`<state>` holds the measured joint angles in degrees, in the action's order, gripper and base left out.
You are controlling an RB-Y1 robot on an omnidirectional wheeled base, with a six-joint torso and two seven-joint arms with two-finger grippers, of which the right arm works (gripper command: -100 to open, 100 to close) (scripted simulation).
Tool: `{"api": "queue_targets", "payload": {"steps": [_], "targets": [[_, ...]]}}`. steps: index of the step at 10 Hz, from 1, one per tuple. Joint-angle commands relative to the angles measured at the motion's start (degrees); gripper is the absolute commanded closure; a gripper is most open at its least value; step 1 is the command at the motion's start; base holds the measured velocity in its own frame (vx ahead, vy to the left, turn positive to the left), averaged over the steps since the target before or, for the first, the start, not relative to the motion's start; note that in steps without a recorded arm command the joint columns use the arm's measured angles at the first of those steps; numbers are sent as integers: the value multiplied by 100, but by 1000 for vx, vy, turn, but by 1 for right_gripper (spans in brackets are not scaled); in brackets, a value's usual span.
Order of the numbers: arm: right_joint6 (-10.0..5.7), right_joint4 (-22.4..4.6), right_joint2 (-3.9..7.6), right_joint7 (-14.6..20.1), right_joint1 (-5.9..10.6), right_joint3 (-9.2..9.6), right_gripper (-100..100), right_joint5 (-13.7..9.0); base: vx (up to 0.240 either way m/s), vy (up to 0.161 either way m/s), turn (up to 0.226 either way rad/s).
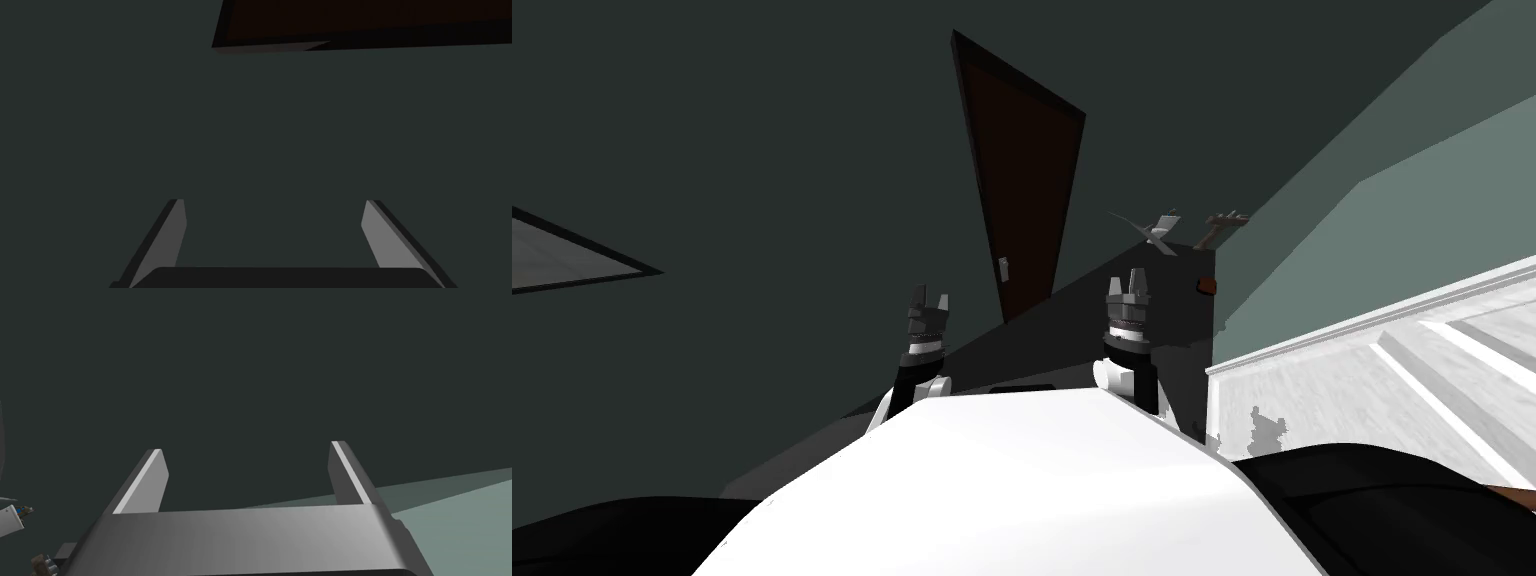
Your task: Pull the door open
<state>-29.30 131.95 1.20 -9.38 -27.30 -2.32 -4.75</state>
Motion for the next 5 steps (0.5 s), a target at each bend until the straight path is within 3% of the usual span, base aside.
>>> {"api": "queue_targets", "payload": {"steps": [1,5], "targets": [[-4,-186,64,-101,86,12,-100,55,85,-71,104],[-14,-571,191,-311,263,38,-100,168,57,42,45]]}}
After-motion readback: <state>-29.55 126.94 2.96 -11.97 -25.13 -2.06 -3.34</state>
